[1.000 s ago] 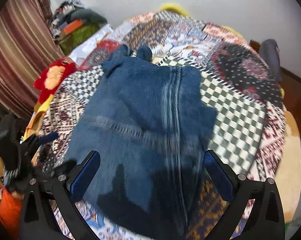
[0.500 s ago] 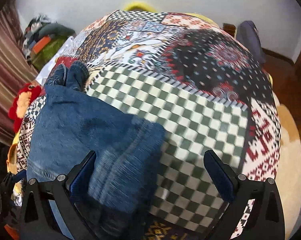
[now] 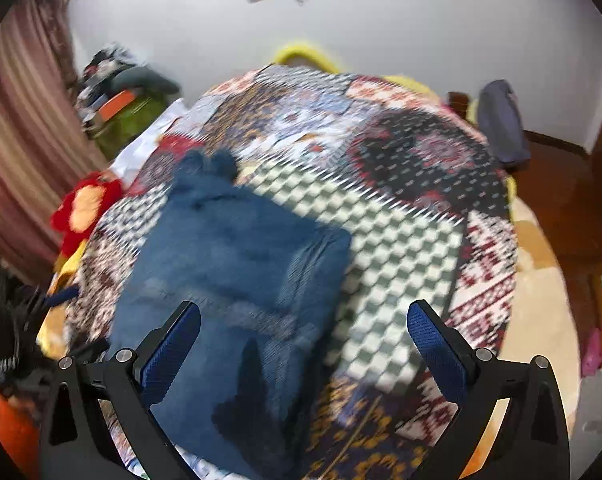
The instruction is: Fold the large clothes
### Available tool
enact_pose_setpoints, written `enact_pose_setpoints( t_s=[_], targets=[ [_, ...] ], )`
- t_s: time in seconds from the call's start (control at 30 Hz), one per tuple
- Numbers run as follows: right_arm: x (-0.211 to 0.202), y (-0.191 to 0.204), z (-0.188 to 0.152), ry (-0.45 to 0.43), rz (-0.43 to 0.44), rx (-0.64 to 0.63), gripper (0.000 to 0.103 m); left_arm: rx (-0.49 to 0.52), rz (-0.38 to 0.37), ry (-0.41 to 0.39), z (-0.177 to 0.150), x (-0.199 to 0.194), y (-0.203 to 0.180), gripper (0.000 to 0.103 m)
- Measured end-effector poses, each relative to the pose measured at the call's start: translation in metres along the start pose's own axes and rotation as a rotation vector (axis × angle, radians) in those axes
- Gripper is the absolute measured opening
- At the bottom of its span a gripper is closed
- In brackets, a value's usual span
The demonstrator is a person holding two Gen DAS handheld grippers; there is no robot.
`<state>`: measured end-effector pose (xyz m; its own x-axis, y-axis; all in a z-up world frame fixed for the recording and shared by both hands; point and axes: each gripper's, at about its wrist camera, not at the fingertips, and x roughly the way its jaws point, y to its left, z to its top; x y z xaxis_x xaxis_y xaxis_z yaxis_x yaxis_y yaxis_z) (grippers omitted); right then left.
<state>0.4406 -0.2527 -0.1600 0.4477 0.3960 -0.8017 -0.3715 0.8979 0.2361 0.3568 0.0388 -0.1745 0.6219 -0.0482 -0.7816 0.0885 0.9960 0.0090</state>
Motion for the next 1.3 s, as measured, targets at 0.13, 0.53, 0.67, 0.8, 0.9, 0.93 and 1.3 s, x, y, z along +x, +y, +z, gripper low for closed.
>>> enact_pose_setpoints(
  t_s=[0.13,0.53,0.67,0.8,0.9,0.93,1.3],
  targets=[
    [0.026,0.003,-0.03,0.118,0.037,0.018,0.103,-0.018,-0.031,0.028,0.0,0.011,-0.012,0.103],
    [0.031,-0.031,-0.075,0.236,0.107,0.134,0.103,-0.077,-0.063,0.118,-0.015,0.014,0.014,0.103],
    [0.023,-0.029,-0.058,0.198,0.099,0.101,0.103,-0.105,-0.08,0.108,0.004,0.016,0.03,0.103],
    [0.035,-0.031,-0.036,0.203,0.15,0.113,0.103,-0.223,-0.226,0.177,0.021,0.041,0.048,0.103],
    [0.059,-0.039,-0.025,0.265,0.2,0.137,0.103,-0.309,-0.304,0.249,0.024,0.068,0.056,0.103],
    [0.071,-0.042,-0.022,0.295,0.221,0.156,0.103,-0.346,-0.337,0.279,0.024,0.08,0.061,0.103],
    [0.131,-0.04,-0.004,0.354,0.39,0.2,0.103,-0.508,-0.584,0.352,0.021,0.135,0.07,0.103]
  ],
)
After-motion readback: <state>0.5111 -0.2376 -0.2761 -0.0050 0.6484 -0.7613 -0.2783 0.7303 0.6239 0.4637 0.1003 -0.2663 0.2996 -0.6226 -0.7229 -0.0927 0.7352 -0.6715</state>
